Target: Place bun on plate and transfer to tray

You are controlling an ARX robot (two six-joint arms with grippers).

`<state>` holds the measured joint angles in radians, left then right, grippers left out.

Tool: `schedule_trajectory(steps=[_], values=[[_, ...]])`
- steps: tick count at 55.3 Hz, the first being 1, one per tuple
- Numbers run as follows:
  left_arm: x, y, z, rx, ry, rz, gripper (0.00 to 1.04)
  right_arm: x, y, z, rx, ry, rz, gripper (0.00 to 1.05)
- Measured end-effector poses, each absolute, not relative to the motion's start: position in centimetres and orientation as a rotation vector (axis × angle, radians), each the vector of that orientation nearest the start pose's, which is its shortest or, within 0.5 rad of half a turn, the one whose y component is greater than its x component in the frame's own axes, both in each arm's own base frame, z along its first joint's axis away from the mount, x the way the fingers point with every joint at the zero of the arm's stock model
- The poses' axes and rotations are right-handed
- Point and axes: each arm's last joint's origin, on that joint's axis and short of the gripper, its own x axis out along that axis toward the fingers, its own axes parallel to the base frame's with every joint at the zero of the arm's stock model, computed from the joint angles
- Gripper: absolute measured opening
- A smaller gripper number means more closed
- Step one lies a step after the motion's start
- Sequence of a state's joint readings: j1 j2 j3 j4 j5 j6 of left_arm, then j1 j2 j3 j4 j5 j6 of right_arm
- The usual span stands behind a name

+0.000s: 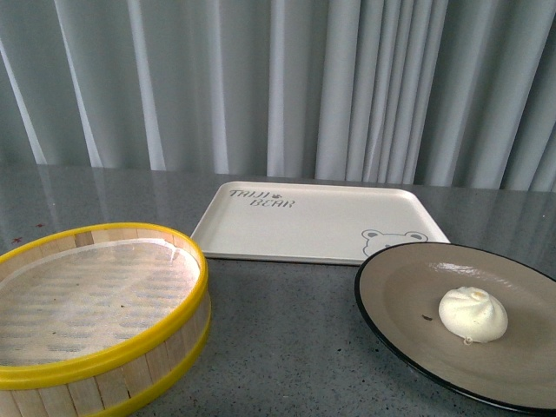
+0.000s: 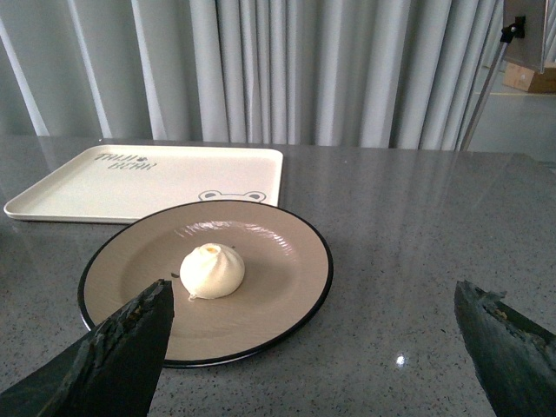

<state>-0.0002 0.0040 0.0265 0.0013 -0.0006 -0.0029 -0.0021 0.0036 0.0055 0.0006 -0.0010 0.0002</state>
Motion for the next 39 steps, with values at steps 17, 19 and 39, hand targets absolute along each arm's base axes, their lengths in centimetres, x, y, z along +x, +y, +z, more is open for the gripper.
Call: schedule_trajectory(steps=[17, 19, 39], values=[[9.6, 0.0, 17.2, -0.002, -0.023, 0.000, 0.98, 9.8, 0.0, 16.8, -0.043, -0.031, -0.071, 0.96], [9.6, 0.0, 17.2, -0.003, -0.023, 0.000, 0.98, 9.9, 0.0, 17.4, -0.110, -0.077, -0.175, 0.96], [9.6, 0.0, 17.2, -0.002, -0.023, 0.001, 0.98, 15.9, -4.4, 23.6, -0.011, -0.092, -0.300, 0.96]])
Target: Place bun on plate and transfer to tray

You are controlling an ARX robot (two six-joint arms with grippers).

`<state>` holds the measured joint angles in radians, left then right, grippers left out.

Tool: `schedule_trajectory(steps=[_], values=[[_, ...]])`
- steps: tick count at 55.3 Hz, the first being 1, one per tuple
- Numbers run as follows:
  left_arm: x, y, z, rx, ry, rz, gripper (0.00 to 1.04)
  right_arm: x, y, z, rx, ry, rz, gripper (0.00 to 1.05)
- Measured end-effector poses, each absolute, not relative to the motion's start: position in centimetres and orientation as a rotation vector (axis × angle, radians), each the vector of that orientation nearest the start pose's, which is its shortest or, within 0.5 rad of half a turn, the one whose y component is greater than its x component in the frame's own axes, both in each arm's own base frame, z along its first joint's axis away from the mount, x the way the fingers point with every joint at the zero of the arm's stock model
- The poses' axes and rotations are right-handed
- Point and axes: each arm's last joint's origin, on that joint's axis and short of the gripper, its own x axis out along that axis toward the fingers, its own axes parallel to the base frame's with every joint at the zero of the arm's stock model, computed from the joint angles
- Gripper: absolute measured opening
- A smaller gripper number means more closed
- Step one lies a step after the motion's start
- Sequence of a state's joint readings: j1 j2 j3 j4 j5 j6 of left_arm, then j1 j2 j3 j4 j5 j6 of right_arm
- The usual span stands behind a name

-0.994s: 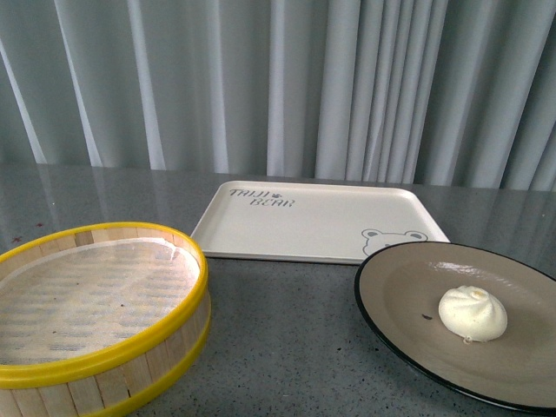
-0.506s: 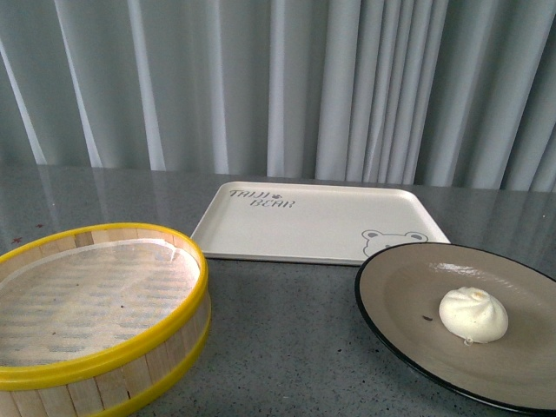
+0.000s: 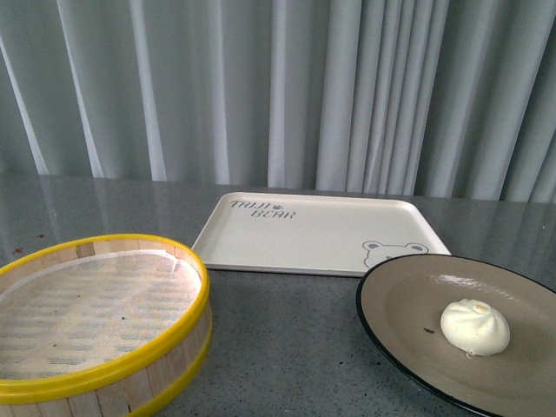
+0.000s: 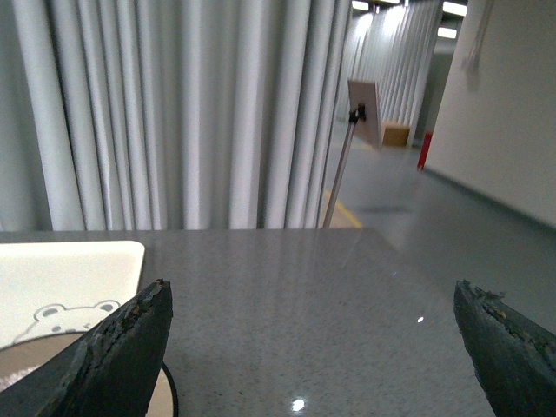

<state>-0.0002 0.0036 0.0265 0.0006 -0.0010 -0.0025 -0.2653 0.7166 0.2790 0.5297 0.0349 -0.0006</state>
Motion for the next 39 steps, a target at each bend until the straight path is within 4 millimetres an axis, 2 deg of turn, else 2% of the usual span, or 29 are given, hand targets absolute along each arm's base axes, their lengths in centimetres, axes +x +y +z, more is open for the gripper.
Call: schedule_trajectory(steps=[3, 5, 12, 23, 30, 39], values=[[9.6, 0.0, 17.2, -0.002, -0.023, 0.001, 0.98, 17.6, -5.5, 23.9, 0.105, -0.026, -0.302, 0.96], [9.6, 0.0, 17.2, -0.002, -0.023, 0.000, 0.98, 19.7, -6.7, 23.5, 0.266, 0.071, -0.310, 0.96], [9.6, 0.0, 17.2, -0.002, -0.023, 0.000, 0.98, 22.1, -7.6, 22.1, 0.606, 0.253, -0.319, 0.96], [9.6, 0.0, 17.2, -0.002, -0.023, 0.000, 0.98, 22.1, -5.6, 20.8, 1.003, 0.431, -0.267, 0.96], [9.6, 0.0, 17.2, -0.002, -0.023, 0.000, 0.98, 21.6, -4.5, 19.7, 1.114, 0.506, -0.254, 0.96], [9.6, 0.0, 17.2, -0.002, -0.023, 0.000, 0.98, 20.9, -4.1, 18.3, 1.182, 0.582, -0.257, 0.96]])
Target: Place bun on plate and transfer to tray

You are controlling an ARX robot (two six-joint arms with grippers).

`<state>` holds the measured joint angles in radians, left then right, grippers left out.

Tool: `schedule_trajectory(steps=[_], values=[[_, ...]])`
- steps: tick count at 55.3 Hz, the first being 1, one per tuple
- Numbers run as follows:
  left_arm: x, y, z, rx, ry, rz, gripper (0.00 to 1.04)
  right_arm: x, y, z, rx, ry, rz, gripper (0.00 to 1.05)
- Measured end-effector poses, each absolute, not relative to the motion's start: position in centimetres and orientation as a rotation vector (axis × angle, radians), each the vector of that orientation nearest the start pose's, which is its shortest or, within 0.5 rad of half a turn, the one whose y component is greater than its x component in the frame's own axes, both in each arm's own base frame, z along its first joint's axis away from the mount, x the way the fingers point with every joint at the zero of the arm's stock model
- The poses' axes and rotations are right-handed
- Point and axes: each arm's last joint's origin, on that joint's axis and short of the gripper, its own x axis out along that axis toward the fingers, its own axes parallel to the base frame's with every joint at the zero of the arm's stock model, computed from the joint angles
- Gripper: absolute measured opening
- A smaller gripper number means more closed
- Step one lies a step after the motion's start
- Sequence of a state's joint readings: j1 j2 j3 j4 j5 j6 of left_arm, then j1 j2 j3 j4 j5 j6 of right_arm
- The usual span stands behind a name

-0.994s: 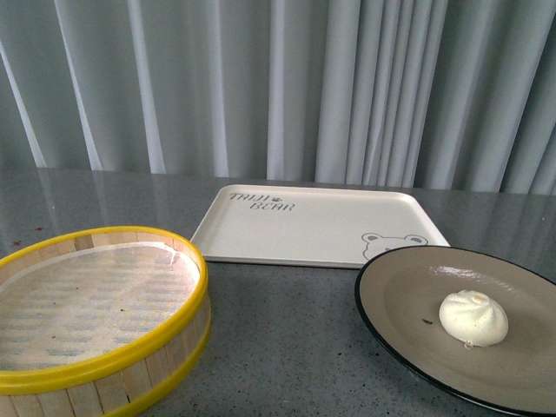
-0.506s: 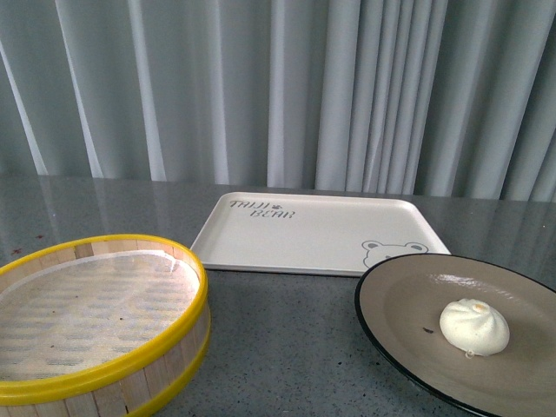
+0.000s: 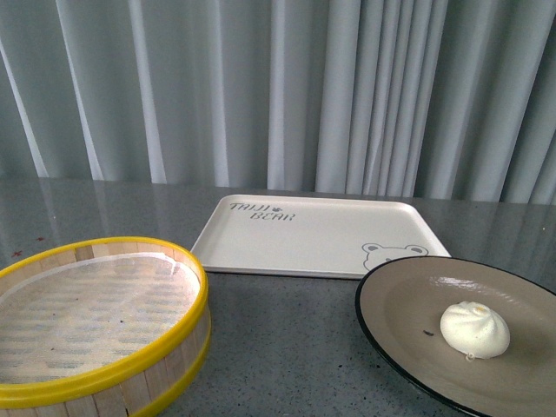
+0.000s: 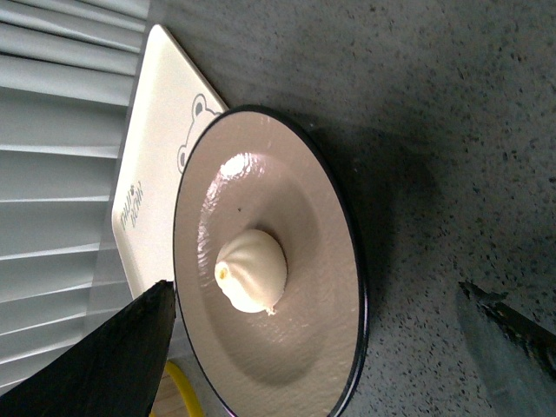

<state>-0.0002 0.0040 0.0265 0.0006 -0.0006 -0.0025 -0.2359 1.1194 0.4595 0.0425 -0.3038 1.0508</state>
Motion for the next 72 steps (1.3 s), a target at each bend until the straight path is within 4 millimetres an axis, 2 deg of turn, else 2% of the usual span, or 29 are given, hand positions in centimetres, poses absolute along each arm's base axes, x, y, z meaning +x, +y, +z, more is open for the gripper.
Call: schedule_trajectory(steps=[8, 18, 30, 47, 67, 72], values=[[9.6, 0.0, 17.2, -0.002, -0.023, 0.000, 0.98, 20.7, -4.7, 18.0, 1.200, 0.568, -0.263, 0.96], [9.6, 0.0, 17.2, -0.002, -0.023, 0.000, 0.98, 22.3, -6.0, 15.4, 1.223, 0.642, -0.293, 0.96], [9.6, 0.0, 17.2, -0.002, -0.023, 0.000, 0.98, 23.9, -6.4, 15.4, 1.197, 0.650, -0.225, 0.96], [9.6, 0.0, 17.2, -0.002, -0.023, 0.000, 0.98, 25.3, -5.6, 14.4, 1.198, 0.707, -0.094, 0.96], [9.6, 0.0, 17.2, -0.002, -0.023, 0.000, 0.98, 26.3, -4.9, 12.3, 1.207, 0.756, -0.042, 0.96], [9.6, 0.0, 17.2, -0.002, -0.023, 0.000, 0.98, 26.4, -4.8, 12.2, 1.207, 0.762, -0.040, 0.83]])
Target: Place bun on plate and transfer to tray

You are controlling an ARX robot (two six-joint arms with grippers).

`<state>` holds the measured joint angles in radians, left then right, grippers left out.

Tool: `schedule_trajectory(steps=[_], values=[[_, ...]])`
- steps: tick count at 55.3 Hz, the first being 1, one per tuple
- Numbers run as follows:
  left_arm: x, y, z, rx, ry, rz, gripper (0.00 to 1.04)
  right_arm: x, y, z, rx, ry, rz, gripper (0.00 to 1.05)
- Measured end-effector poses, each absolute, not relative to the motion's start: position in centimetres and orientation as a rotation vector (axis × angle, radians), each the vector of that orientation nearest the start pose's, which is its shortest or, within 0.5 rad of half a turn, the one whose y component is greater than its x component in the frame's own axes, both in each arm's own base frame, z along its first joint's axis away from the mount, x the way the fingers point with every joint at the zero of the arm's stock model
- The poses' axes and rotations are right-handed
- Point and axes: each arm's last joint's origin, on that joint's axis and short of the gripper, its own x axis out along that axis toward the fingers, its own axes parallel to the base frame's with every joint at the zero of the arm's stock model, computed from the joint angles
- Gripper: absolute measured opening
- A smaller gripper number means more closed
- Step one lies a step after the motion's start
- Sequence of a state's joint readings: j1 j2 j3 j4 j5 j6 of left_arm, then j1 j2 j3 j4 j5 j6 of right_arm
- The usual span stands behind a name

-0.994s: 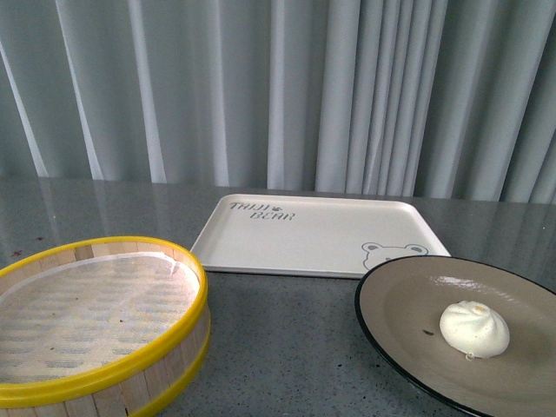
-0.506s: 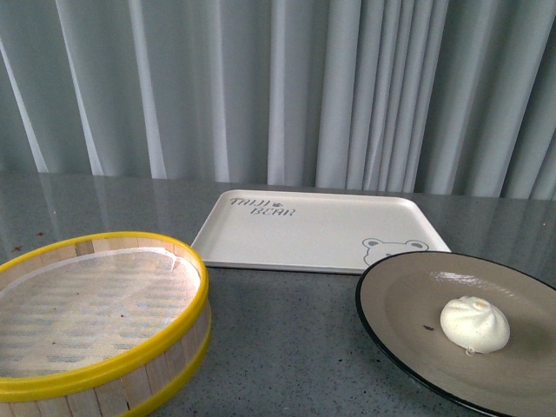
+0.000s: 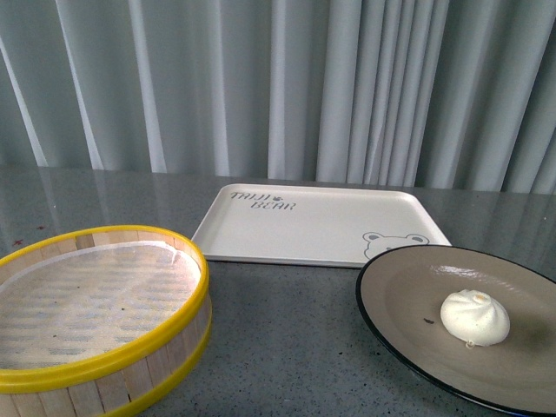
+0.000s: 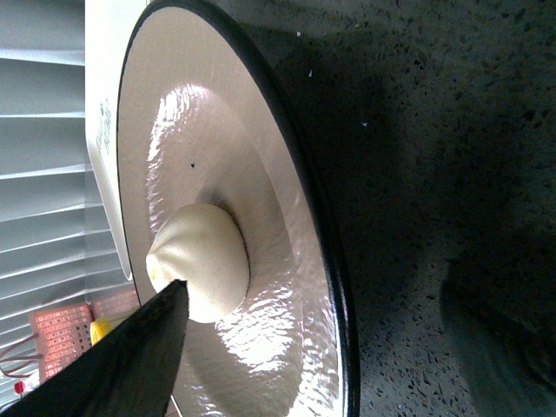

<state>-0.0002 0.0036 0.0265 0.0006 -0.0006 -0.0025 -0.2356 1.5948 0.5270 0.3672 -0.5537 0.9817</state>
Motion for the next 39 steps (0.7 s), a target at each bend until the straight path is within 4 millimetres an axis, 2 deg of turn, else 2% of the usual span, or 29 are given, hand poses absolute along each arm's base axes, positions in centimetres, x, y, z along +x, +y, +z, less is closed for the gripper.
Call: schedule_trajectory(steps=[5, 13, 25, 28, 39], values=[[9.62, 0.00, 17.23, -0.002, -0.023, 0.000, 0.98, 26.40, -4.64, 12.18, 1.206, 0.766, -0.035, 0.69], [9.62, 0.00, 17.23, -0.002, -0.023, 0.000, 0.98, 26.47, -4.57, 12.08, 1.204, 0.767, -0.030, 0.40], [9.62, 0.00, 17.23, -0.002, -0.023, 0.000, 0.98, 26.34, -4.57, 11.82, 1.212, 0.777, -0.010, 0.07], [9.62, 0.00, 17.23, -0.002, -0.023, 0.000, 0.98, 26.41, -4.61, 12.10, 1.212, 0.765, 0.007, 0.03], [9.62, 0.00, 17.23, -0.002, -0.023, 0.000, 0.98, 26.34, -4.63, 12.41, 1.212, 0.742, 0.023, 0.03]])
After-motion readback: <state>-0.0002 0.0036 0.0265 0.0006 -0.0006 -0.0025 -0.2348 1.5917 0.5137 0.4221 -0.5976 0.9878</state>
